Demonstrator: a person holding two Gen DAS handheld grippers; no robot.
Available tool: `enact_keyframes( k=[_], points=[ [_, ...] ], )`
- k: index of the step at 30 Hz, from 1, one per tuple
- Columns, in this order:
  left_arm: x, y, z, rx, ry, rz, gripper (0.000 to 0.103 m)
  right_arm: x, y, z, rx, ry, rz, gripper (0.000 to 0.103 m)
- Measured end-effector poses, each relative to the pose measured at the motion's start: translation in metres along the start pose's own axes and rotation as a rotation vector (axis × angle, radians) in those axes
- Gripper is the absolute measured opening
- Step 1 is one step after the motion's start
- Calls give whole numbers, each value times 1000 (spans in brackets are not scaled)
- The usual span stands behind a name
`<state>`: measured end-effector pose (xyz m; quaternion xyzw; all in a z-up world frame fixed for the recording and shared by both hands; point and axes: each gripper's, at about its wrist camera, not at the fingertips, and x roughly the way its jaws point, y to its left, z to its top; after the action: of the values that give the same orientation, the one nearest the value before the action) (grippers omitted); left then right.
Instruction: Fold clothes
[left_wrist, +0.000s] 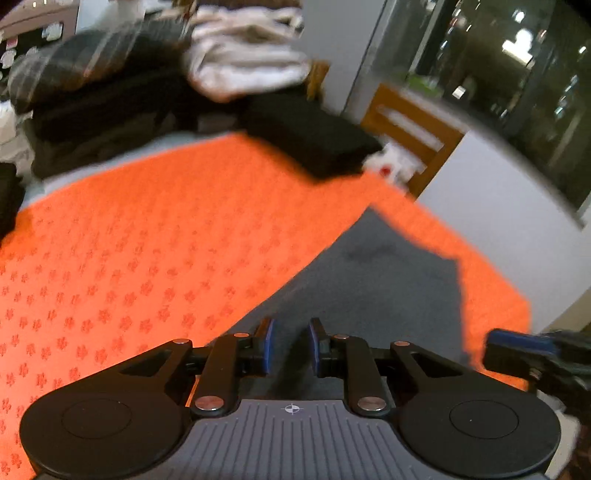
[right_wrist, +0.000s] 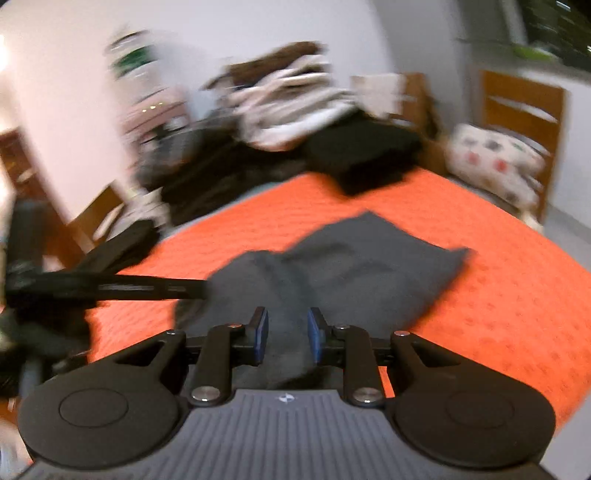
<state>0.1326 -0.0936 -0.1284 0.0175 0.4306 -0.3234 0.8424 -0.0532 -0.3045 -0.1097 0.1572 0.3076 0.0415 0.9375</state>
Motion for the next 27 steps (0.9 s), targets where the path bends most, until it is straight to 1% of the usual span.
enact_keyframes(
  k=[2, 5, 6, 7, 9, 11, 12, 15, 19, 22, 23, 25, 26, 27],
  points=[
    [7, 8, -1, -26, 6, 3, 22, 12, 10, -4, -63, 33, 19, 27],
    [9, 15, 1, -49, 5, -9, 21, 36, 12, -15, -109, 96, -8, 26],
    [10, 17, 2, -57, 3, -14, 20, 43, 9, -20, -107, 120, -24, 26],
    [10, 20, 2, -67, 0, -17, 19, 46, 5, -24, -92, 127, -25, 24],
    [7, 25, 2, -103, -11, -20, 19, 48, -1, -27, -67, 130, -19, 24],
    [-4, 30, 2, -138, -32, -18, 25, 44, 3, -22, -71, 139, -34, 25],
    [-9, 32, 2, -153, -42, -18, 28, 40, 8, -19, -86, 132, -43, 27],
    [-25, 42, -2, -200, -65, -16, 32, 24, 25, -17, -154, 104, -45, 33],
    [-53, 53, -16, -262, -84, 9, 37, 11, 53, -16, -259, 93, -11, 41],
    [-72, 60, -29, -305, -89, 25, 40, 17, 77, -18, -346, 106, 18, 47],
    [-77, 62, -33, -316, -91, 30, 40, 21, 84, -18, -371, 114, 27, 47],
    [-87, 66, -41, -337, -95, 38, 41, 29, 96, -21, -433, 131, 25, 49],
    [-92, 67, -44, -346, -99, 42, 41, 35, 102, -25, -468, 138, 14, 52],
    [-96, 68, -47, -354, -104, 45, 41, 42, 107, -28, -505, 145, 1, 58]
  ],
)
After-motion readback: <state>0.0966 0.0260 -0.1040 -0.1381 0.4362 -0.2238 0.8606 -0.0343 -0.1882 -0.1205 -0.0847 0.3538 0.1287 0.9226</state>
